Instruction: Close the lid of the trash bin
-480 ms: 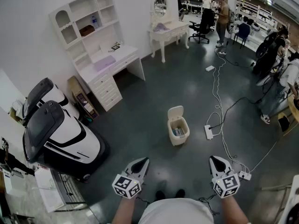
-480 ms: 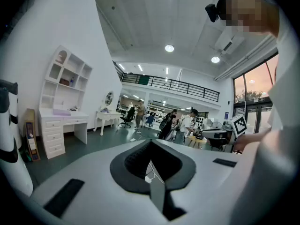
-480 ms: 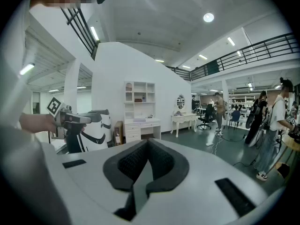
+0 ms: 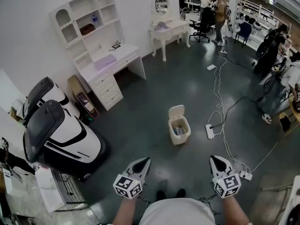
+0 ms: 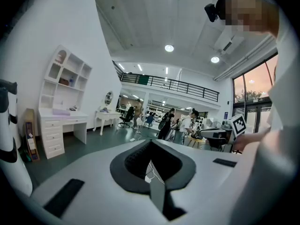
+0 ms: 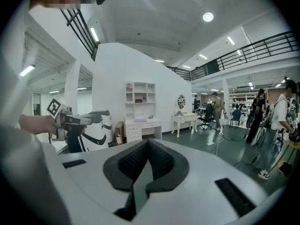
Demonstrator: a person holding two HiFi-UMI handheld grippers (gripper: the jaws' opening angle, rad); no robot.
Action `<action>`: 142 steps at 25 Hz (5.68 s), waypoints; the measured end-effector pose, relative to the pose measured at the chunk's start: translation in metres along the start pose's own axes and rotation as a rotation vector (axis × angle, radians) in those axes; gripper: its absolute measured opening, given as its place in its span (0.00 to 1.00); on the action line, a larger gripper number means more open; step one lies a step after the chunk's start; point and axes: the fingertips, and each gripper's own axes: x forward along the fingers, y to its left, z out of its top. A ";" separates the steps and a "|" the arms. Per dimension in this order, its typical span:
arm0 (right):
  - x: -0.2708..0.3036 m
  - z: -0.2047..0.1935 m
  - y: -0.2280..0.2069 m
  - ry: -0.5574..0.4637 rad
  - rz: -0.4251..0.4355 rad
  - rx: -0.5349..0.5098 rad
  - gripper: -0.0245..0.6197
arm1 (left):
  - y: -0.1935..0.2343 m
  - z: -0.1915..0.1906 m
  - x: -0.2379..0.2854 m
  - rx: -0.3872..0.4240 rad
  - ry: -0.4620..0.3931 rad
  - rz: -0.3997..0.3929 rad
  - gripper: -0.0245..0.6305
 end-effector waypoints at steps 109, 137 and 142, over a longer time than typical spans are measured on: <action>0.501 -0.267 -0.326 0.475 0.110 0.308 0.06 | 0.348 -0.274 0.677 0.207 0.637 -0.134 0.32; 0.520 -0.359 -0.323 0.535 0.150 0.439 0.06 | 0.291 -0.428 0.646 0.343 0.941 -0.339 0.36; 0.505 -0.385 -0.326 0.556 0.135 0.466 0.06 | 0.272 -0.462 0.637 0.326 0.976 -0.367 0.34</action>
